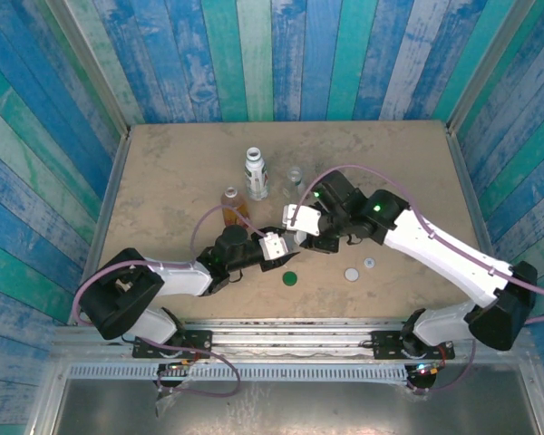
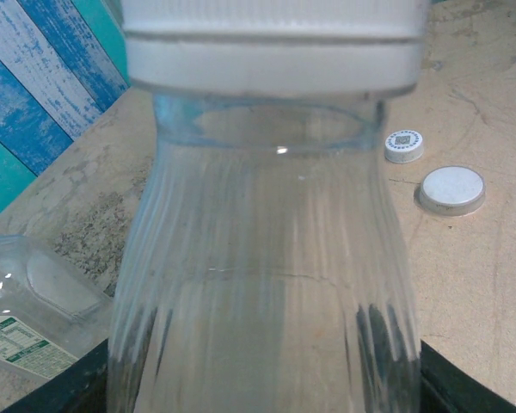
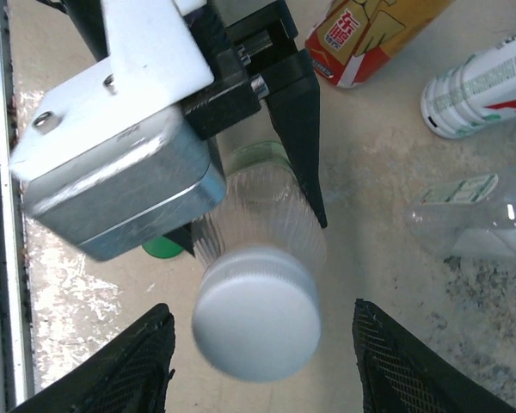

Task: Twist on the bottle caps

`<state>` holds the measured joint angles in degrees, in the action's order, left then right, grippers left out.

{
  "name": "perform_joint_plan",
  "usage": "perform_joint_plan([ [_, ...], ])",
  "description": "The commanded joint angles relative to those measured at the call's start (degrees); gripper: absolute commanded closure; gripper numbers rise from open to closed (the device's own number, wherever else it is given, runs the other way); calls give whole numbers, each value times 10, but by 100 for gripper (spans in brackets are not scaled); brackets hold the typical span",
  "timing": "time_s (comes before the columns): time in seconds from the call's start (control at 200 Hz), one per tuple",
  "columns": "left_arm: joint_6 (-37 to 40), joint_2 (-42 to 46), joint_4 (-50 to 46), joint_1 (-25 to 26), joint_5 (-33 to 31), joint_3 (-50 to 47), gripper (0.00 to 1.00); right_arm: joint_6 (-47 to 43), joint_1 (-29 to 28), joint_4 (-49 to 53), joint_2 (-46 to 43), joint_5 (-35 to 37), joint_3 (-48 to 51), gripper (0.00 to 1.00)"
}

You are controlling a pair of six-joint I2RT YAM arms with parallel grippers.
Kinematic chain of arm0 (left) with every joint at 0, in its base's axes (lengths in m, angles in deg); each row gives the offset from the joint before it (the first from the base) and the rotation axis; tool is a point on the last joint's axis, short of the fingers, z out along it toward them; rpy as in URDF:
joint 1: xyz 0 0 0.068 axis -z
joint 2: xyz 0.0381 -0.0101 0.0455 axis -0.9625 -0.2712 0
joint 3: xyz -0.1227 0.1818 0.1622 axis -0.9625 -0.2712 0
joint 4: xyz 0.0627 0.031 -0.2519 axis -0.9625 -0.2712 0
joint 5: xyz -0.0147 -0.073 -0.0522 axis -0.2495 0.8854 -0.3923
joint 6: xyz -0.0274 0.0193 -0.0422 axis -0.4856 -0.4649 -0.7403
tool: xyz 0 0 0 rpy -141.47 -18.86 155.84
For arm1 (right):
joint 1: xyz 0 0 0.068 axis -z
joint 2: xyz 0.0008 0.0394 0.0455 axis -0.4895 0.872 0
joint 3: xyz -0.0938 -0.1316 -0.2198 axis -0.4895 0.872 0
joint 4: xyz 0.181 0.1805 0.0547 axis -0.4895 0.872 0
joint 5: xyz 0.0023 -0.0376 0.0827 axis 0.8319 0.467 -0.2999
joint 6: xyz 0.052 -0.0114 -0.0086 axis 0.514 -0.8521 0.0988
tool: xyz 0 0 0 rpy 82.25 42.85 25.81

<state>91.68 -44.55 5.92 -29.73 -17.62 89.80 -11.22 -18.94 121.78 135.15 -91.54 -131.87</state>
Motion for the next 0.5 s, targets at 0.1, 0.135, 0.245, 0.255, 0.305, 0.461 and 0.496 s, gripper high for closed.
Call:
perform_joint_plan([
  [0.1, 4, 23, -9, 2, 6, 0, 40, -29, 1, 25, 31, 1, -24, 72],
  [0.135, 3, 23, -10, 2, 5, 0, 40, -23, 1, 26, 30, 3, -23, 76],
  [0.245, 3, 26, -6, 2, 1, -2, 40, 16, 1, 24, 26, 11, -21, 78],
  [0.255, 3, 26, -7, 2, 1, -2, 40, 23, 1, 24, 26, 12, -20, 78],
  [0.305, 1, 25, -5, 2, 0, -2, 40, 70, 1, 20, 26, 25, -22, 78],
  [0.461, -1, 24, -2, 2, -2, -2, 41, 238, 1, 25, 34, 52, -35, 76],
  [0.496, -1, 24, -2, 2, -2, -2, 40, 240, 1, 28, 32, 38, -31, 72],
])
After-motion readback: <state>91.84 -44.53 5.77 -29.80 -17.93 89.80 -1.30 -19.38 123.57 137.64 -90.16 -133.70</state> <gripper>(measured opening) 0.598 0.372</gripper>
